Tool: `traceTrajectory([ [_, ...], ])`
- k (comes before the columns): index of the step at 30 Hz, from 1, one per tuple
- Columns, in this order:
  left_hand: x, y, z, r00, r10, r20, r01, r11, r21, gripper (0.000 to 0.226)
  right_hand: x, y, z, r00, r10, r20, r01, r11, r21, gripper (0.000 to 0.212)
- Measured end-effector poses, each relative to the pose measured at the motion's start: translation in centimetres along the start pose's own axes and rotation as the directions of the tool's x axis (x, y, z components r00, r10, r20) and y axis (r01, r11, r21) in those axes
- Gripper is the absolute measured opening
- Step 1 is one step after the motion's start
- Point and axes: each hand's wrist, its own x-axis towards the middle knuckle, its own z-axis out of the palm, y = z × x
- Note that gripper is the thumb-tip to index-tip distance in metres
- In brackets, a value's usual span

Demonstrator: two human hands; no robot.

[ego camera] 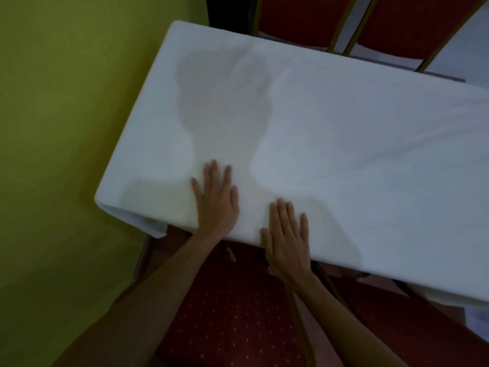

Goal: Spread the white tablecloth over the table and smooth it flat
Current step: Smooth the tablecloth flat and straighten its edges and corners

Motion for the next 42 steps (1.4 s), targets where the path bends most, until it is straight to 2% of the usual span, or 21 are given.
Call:
traceTrajectory([
  [2,-3.0,3.2,1.2,0.954,0.293,0.06,-0.296,0.954,0.051,0.055,0.7,1.8,-0.4,0.993,0.11,-0.046,-0.11,0.994,0.004,0.059],
  [4,-4.2,3.5,1.3,0.932,0.348,0.1,-0.356,0.932,0.074,0.055,0.7,3.0,-0.4,0.993,0.1,-0.068,-0.101,0.995,-0.014,0.06],
  [6,-4.0,1.5,0.8,0.961,0.267,0.069,-0.273,0.956,0.107,0.055,0.5,3.2,-0.3,0.995,0.063,-0.08,-0.065,0.998,-0.022,0.061],
  [10,-3.8,-2.7,-0.3,1.0,-0.018,-0.01,0.019,0.995,0.098,0.053,0.4,3.1,-0.4,0.994,0.09,-0.056,-0.089,0.996,0.006,0.062],
  [14,-3.5,-3.3,-0.6,0.981,-0.194,0.005,0.194,0.981,0.006,0.052,-1.2,5.8,-1.3,0.998,0.057,-0.014,-0.058,0.998,-0.002,0.064],
  [17,-2.5,-0.4,0.0,0.938,-0.346,-0.011,0.344,0.937,-0.06,0.054,-2.7,9.8,-2.5,0.993,0.119,0.006,-0.118,0.992,-0.043,0.065],
  [18,-1.9,1.1,0.3,0.936,-0.351,-0.011,0.349,0.934,-0.072,0.058,-3.1,11.0,-2.8,0.992,0.121,0.028,-0.119,0.991,-0.061,0.066],
  [20,-1.1,5.1,1.2,0.978,-0.204,0.031,0.205,0.977,-0.049,0.061,-3.7,12.5,-3.2,0.992,0.101,0.081,-0.095,0.993,-0.074,0.067],
  [22,-0.6,9.9,2.3,0.996,0.064,0.063,-0.062,0.997,-0.04,0.059,-4.1,13.5,-3.6,0.992,0.069,0.11,-0.061,0.996,-0.069,0.068],
  [24,-0.5,15.3,3.4,0.954,0.281,0.109,-0.277,0.96,-0.044,0.058,-4.4,14.9,-4.0,0.991,0.05,0.123,-0.043,0.997,-0.059,0.067],
  [26,-0.8,19.9,4.6,0.907,0.392,0.15,-0.39,0.92,-0.047,0.06,-4.8,17.0,-4.5,0.992,0.025,0.121,-0.018,0.998,-0.056,0.068],
  [28,-1.9,22.9,5.8,0.924,0.357,0.14,-0.358,0.934,-0.021,0.061,-5.7,19.9,-5.0,0.99,-0.021,0.139,0.03,0.998,-0.061,0.068],
  [32,-3.0,23.0,7.0,0.964,0.253,0.079,-0.257,0.966,0.044,0.06,-7.0,25.3,-5.9,0.995,-0.005,0.101,0.012,0.998,-0.067,0.069],
  [35,-3.4,24.3,7.5,0.977,0.205,0.056,-0.209,0.975,0.078,0.058,-9.4,32.6,-6.9,0.994,0.089,0.06,-0.085,0.994,-0.068,0.069],
  [37,-3.8,26.0,7.8,0.993,0.101,0.057,-0.104,0.993,0.056,0.057,-11.2,37.6,-8.1,0.985,0.168,0.045,-0.165,0.984,-0.069,0.068],
  [39,-4.5,28.4,8.2,0.998,0.032,0.046,-0.033,0.999,0.025,0.058,-12.2,40.6,-9.0,0.982,0.17,0.081,-0.162,0.982,-0.094,0.068],
  [42,-7.2,35.2,9.5,0.973,0.22,0.074,-0.221,0.975,0.004,0.061,-11.0,41.2,-9.4,0.984,0.147,0.104,-0.142,0.988,-0.06,0.066],
])
